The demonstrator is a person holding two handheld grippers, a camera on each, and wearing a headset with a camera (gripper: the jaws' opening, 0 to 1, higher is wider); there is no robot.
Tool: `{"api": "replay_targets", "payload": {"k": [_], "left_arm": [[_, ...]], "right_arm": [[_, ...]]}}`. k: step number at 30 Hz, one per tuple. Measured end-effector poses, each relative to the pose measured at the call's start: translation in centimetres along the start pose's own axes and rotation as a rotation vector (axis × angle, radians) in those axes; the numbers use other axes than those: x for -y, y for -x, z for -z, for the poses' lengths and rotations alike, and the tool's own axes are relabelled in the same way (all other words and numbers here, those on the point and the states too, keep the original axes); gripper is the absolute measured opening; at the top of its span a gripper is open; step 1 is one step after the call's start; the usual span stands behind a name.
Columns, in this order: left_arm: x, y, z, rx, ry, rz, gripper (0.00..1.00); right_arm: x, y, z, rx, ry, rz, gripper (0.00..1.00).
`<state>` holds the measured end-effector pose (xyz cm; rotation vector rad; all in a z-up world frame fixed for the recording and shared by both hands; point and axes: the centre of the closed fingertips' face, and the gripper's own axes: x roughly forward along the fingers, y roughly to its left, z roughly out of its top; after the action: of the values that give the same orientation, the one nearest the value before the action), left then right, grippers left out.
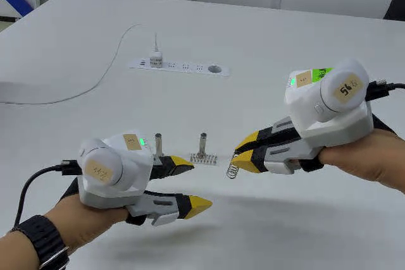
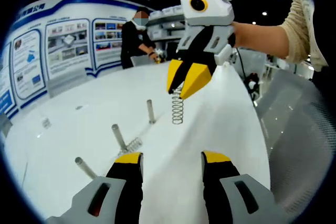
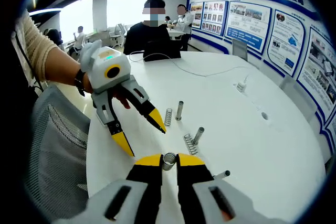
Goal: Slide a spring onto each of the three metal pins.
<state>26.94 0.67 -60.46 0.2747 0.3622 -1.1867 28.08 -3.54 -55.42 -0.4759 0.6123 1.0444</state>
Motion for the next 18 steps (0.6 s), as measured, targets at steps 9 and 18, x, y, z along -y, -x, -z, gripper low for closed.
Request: {"api": "replay_targets", "payload": {"k": [9,18], "left_arm": [[-1.0,1.5,0.4,0.009,0.02,-0.04,0.51],[-2.1,3.2,1.0,0.018,0.046,-0.093,0.55]], "right_arm": [[1.2,0.8,-0.1,0.008,-0.013,0.033,0.11],[2.3,1.5,-0.3,0.019,-0.029,0.064,0.11]]}}
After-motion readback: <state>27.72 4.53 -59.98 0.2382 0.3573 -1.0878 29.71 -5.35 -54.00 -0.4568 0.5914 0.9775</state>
